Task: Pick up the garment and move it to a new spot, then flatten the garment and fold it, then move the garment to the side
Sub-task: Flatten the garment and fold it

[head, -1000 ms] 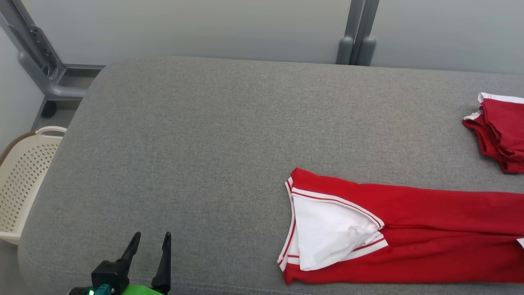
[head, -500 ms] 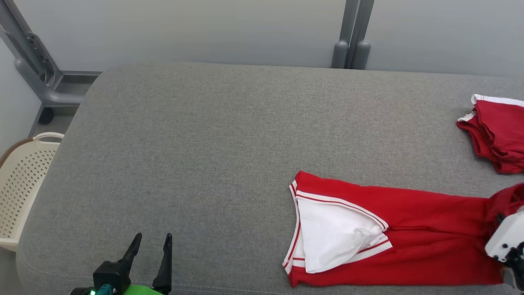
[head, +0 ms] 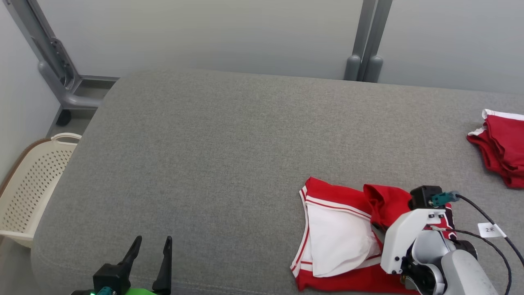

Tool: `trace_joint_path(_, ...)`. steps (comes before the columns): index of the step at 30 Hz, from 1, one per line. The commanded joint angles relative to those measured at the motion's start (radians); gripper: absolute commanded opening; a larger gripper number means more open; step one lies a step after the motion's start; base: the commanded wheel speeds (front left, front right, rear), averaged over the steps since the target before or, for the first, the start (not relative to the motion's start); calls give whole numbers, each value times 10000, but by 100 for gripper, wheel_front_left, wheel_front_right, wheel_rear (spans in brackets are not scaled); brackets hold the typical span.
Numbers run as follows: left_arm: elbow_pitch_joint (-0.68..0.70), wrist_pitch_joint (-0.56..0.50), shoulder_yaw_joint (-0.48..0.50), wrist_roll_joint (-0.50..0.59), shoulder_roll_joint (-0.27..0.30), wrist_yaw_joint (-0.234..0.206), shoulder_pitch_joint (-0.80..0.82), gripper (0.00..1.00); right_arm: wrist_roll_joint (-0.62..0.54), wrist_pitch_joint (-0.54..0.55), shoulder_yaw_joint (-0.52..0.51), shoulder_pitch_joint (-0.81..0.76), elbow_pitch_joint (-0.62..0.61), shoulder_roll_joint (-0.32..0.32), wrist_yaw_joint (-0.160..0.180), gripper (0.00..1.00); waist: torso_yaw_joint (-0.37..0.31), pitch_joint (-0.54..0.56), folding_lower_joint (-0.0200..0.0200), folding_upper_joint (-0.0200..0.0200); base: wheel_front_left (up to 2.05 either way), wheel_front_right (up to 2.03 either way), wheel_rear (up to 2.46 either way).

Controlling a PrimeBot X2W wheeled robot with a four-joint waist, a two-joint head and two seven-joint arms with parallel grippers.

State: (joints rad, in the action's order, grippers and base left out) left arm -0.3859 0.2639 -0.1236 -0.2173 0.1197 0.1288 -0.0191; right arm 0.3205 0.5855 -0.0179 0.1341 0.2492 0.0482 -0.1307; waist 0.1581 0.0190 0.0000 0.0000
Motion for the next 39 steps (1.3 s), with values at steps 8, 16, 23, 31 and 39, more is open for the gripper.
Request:
trace_joint_path(8, 35, -2, -6, 105, -91, 20, -84, 100, 1098, -762, 1370, 985, 1076, 34, 3, 0, 369, -41, 0, 0, 0, 0, 0)
trace_joint_path(16, -45, -2, -100, 45, -149, 20, -12, 100, 1867, -1332, 2397, 1716, 2402, 37, 3, 0, 677, -79, 0, 0, 0, 0, 0)
trace_joint_path(23, -77, -2, -45, 41, -180, 21, 39, 100, 2216, -1826, 2882, 2141, 3330, 34, 1, 75, 786, -112, 0, 0, 0, 0, 0)
trace_joint_path(31, -69, -2, 105, 47, -215, 22, -71, 100, 3195, -2173, 3486, 2504, 3120, 43, 3, 100, 556, -53, 0, 0, 0, 0, 0)
trace_joint_path(39, -21, -2, 221, 80, -254, 18, -233, 100, 1964, -2395, 1880, 2223, 2483, 47, 3, 100, 170, 113, 0, 0, 0, 0, 0)
